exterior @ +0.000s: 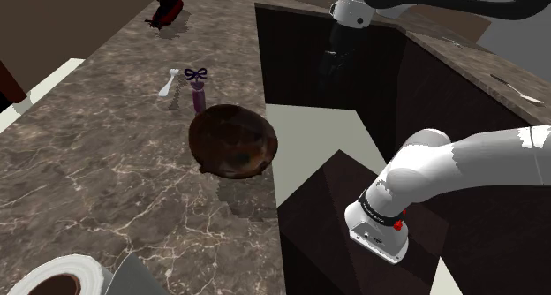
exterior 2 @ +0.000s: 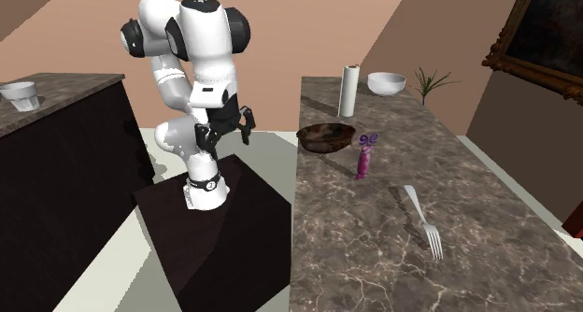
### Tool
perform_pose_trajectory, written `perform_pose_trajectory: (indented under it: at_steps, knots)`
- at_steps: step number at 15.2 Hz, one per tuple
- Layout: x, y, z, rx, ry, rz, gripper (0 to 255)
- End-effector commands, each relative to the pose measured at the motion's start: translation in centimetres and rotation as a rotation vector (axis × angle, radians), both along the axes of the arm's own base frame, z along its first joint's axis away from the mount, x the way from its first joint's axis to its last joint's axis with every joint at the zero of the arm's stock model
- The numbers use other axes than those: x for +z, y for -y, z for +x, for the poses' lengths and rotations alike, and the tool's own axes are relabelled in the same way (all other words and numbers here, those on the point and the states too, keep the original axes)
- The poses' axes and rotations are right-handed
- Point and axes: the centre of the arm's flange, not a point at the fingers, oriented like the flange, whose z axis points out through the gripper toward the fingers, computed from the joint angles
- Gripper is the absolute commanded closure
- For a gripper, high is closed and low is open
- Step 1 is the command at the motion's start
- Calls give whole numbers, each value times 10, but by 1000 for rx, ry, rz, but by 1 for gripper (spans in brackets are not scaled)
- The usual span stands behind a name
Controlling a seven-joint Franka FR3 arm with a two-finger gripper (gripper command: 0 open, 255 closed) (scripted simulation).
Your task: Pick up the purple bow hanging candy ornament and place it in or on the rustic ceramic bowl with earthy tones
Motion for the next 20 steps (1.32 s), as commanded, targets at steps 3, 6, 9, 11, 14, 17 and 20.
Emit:
perform_pose_trajectory:
  at_steps: [3,6,9,11,14,17,20]
  knots:
    - [2,-23,9,-35,5,10,0]
    - [7,-56,23,-87,13,24,0]
    - [11,-88,39,-139,21,38,0]
    - [15,-109,51,-174,27,48,0]
    - [21,-140,70,-226,35,62,0]
    - [27,-170,91,-278,43,76,0]
    - [34,-198,112,-330,51,91,0]
